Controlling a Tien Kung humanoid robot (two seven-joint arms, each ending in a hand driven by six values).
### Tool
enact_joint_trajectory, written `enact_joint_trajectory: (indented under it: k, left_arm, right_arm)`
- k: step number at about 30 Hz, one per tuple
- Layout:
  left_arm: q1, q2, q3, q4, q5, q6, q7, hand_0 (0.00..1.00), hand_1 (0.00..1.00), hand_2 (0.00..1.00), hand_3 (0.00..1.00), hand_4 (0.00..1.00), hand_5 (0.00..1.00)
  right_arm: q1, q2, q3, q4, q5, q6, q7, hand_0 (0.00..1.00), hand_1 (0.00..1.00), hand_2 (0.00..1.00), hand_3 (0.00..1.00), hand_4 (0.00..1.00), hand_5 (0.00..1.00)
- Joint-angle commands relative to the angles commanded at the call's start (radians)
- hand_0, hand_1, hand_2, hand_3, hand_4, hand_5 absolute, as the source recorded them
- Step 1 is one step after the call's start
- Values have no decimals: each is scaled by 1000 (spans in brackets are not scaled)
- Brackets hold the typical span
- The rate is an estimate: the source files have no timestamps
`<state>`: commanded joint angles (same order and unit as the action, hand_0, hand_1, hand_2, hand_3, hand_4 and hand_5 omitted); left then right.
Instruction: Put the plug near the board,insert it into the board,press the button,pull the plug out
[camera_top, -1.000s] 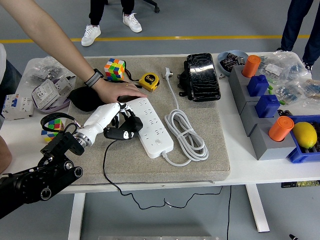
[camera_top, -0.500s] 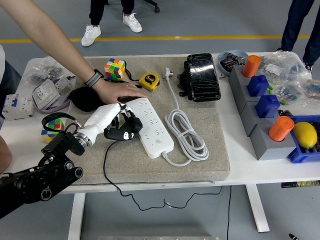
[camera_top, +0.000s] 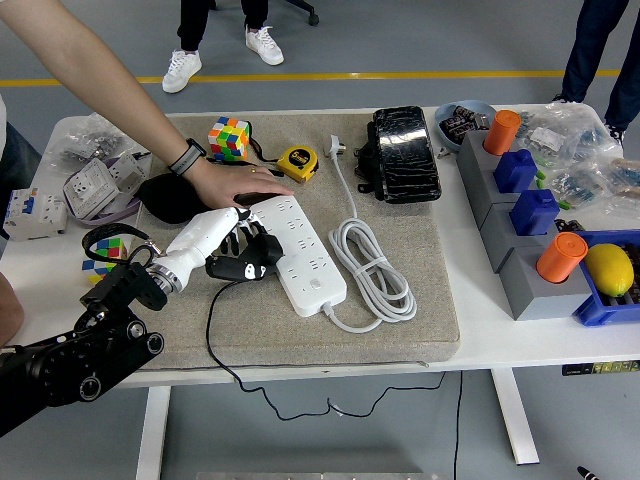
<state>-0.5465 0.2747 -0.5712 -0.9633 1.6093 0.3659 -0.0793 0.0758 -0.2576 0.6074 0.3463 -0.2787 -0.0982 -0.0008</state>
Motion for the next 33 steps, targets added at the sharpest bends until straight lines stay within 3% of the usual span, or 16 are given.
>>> enact_joint_trajectory:
  k: [1, 7, 8, 13, 14, 21, 25, 26, 31, 32, 33]
  left_arm:
    - [1, 0, -1, 0, 1, -3, 2, 338, 485, 509, 560, 998, 410]
    - [1, 0, -7, -6, 11, -5, 3, 338, 485, 509, 560, 998, 410]
    - [1, 0, -9, -7, 11, -4, 1, 378, 536, 567, 608, 998, 480]
    - [5, 1, -20, -15, 15, 1, -3, 378, 536, 567, 608, 998, 480]
    - [8, 2, -26, -20, 17, -1, -1, 382, 548, 579, 640, 998, 539]
    - [44, 12, -73, -77, 24, 23, -6, 402, 566, 592, 659, 998, 576]
    - [92, 25, -111, -138, -14, 89, -62, 402, 566, 592, 659, 998, 576]
    - [101, 26, -117, -148, -20, 98, -73, 489, 630, 645, 683, 998, 659]
    - [173, 51, -155, -229, -36, 137, -163, 489, 630, 645, 683, 998, 659]
    - [183, 56, -157, -241, -32, 137, -172, 617, 706, 720, 703, 998, 664]
    - [198, 65, -159, -255, -25, 132, -176, 617, 706, 720, 703, 998, 664]
  right_arm:
    - [-1, 0, 0, 0, 0, 0, 0, 570, 645, 628, 551, 960, 525]
    - [-1, 0, 0, 0, 0, 1, -1, 570, 645, 628, 551, 960, 525]
    - [-1, 0, 0, -1, 0, 1, -1, 570, 645, 627, 549, 960, 525]
    - [0, 0, 2, 0, -1, 1, 0, 570, 645, 627, 549, 960, 525]
    - [0, 0, 1, 0, -1, 1, 0, 570, 645, 627, 548, 960, 525]
    - [-2, 1, 1, 0, -2, 2, 0, 570, 645, 627, 549, 959, 524]
    - [-2, -1, 0, 0, -2, 1, 0, 570, 645, 627, 549, 959, 524]
    - [-2, -1, 0, 0, -2, 1, 0, 570, 645, 628, 549, 958, 521]
    - [-1, -2, 0, 0, -3, 2, 1, 570, 645, 628, 549, 958, 521]
    - [0, -3, 1, 1, -4, 1, 1, 571, 645, 627, 549, 958, 521]
    - [0, -3, 0, 1, -3, 1, 2, 571, 645, 627, 549, 958, 521]
